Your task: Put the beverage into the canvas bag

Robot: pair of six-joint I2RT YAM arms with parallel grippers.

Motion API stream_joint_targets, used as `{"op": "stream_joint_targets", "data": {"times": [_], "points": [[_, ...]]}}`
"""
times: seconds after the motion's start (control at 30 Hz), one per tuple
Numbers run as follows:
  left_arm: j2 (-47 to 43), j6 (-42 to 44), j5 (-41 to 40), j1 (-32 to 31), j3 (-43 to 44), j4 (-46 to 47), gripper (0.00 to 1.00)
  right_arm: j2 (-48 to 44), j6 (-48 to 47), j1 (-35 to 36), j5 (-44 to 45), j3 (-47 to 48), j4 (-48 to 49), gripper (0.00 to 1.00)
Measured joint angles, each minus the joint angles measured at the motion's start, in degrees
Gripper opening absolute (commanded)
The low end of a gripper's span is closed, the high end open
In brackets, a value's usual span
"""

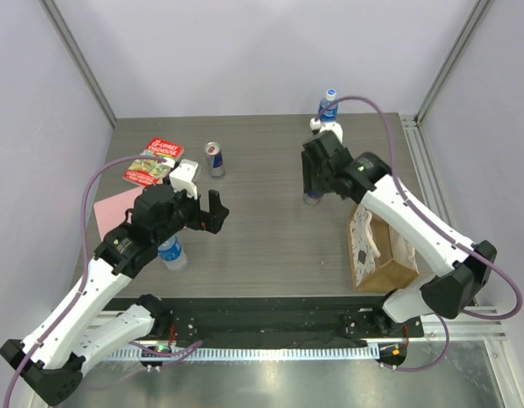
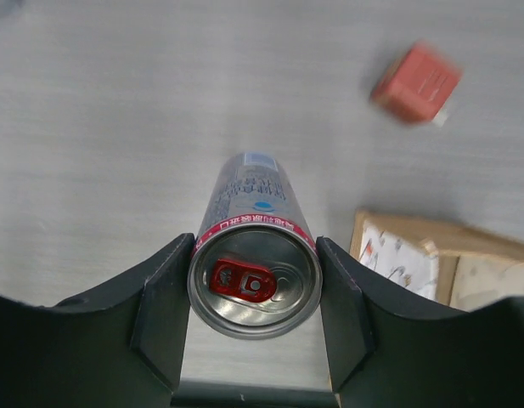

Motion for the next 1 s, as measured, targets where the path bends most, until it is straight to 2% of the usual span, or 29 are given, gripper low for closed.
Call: {"op": "stream_joint_targets", "data": {"times": [0.2, 0.4, 0.67, 1.0], "points": [[0.0, 0.0, 0.0, 0.0, 0.0, 0.0, 1.00, -0.2, -0.5, -0.1, 8.2, 15.0, -6.0, 0.01], [0.0, 0.0, 0.2, 0.0, -0.3, 0.0, 1.00, -2.5, -0.7, -3.0, 17.6, 19.8, -14.8, 0.01], [0.2, 0.0, 0.2, 0.0, -0.3, 0.0, 1.00, -10.1, -3.3, -14.1, 22.6, 16.0, -19.8, 0.01], [0.5, -0.1, 0.6, 0.0, -0.3, 0.0, 1.00, -14.0, -1.2, -14.8, 14.2, 7.8, -20.9, 0.01]]}}
